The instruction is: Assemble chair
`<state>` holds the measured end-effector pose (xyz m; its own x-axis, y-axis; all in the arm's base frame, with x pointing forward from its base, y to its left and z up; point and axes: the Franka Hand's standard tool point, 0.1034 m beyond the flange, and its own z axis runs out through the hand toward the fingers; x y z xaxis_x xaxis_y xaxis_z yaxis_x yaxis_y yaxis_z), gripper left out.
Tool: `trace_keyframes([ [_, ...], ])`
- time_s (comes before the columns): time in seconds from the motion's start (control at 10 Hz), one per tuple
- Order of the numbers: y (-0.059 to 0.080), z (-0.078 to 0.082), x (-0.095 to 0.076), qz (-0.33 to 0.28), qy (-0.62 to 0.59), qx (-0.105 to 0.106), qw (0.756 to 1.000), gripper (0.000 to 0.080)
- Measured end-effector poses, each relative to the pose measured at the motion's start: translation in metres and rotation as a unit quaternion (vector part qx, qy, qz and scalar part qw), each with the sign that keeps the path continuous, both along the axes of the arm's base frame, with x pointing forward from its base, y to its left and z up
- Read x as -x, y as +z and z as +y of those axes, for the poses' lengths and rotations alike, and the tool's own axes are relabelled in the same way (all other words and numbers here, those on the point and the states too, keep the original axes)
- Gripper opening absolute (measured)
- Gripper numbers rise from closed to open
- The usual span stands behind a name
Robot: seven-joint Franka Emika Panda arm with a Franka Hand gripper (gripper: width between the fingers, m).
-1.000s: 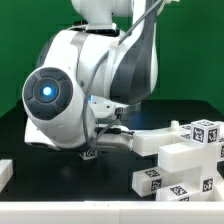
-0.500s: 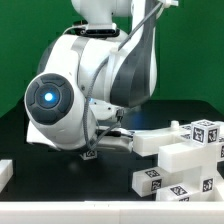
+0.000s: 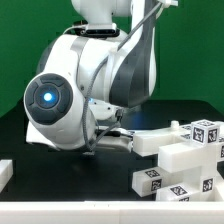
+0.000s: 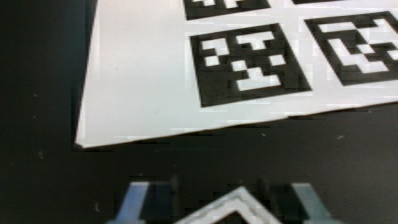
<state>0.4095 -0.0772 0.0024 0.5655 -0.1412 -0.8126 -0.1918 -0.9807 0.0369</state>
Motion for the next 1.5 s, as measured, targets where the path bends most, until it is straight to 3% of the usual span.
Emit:
trace_keyframes([
  [1.3, -0.0002, -0.0014, 0.0000, 0.023, -0.003, -0.003, 1.000, 0.0197],
  [1.4, -0.0002, -0.0015, 0.0000, 0.023, -0.003, -0.003, 1.000, 0.0386],
  [1.5, -0.0002, -0.0017, 0.0000, 0.023, -0.004, -0.003, 1.000, 0.0386],
])
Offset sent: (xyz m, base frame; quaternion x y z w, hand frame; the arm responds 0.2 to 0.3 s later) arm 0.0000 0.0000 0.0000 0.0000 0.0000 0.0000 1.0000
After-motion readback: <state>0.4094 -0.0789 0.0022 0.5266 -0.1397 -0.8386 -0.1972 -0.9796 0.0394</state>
